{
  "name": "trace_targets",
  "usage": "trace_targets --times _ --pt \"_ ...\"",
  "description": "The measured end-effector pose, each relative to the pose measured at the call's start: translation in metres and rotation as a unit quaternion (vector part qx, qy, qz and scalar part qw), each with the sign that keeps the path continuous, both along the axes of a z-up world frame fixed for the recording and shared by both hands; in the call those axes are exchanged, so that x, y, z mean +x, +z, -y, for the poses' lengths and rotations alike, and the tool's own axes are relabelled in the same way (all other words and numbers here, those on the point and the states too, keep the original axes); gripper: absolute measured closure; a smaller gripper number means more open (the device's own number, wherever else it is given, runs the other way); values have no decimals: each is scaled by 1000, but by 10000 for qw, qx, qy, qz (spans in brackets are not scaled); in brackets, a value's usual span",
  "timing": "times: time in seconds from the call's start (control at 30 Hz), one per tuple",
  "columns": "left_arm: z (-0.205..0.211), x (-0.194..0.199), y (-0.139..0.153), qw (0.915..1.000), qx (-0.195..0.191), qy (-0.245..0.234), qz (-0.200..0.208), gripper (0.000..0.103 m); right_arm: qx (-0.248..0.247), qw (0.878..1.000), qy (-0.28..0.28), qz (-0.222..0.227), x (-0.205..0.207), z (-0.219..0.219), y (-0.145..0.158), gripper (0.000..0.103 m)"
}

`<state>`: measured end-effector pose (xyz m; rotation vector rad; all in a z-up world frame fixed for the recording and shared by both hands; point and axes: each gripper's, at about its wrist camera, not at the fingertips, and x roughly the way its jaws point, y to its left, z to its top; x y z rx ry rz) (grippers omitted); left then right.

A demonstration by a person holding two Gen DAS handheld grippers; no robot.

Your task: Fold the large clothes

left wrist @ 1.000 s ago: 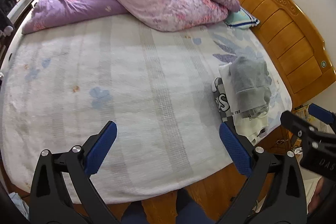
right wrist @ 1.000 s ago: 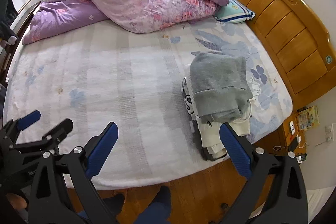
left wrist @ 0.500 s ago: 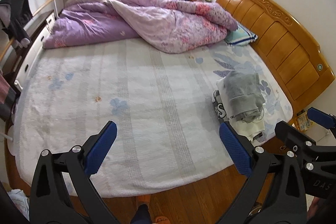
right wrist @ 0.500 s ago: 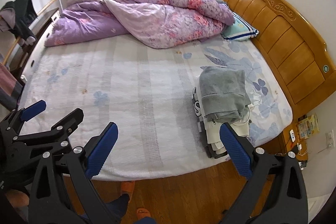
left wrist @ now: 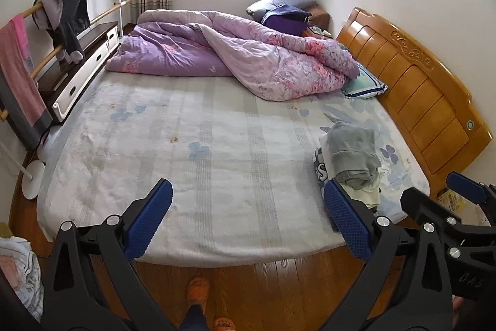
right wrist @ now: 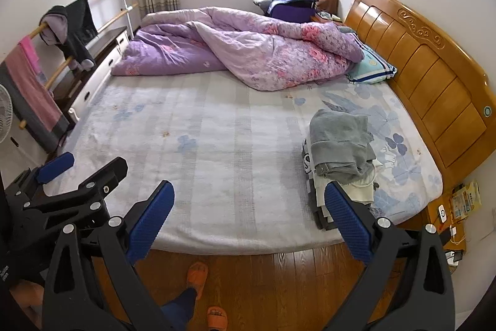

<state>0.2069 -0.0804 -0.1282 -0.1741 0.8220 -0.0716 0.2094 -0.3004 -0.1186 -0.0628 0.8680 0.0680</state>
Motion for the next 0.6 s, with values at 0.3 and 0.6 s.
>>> trace_targets --times 0.3,0.6 --pt "-12 -63 46 9986 334 138 388 5 70 9995 76 288 -52 -16 32 9" --pt "-61 -116 86 9959 406 56 803 5 158 9975 67 680 -97 -57 61 8"
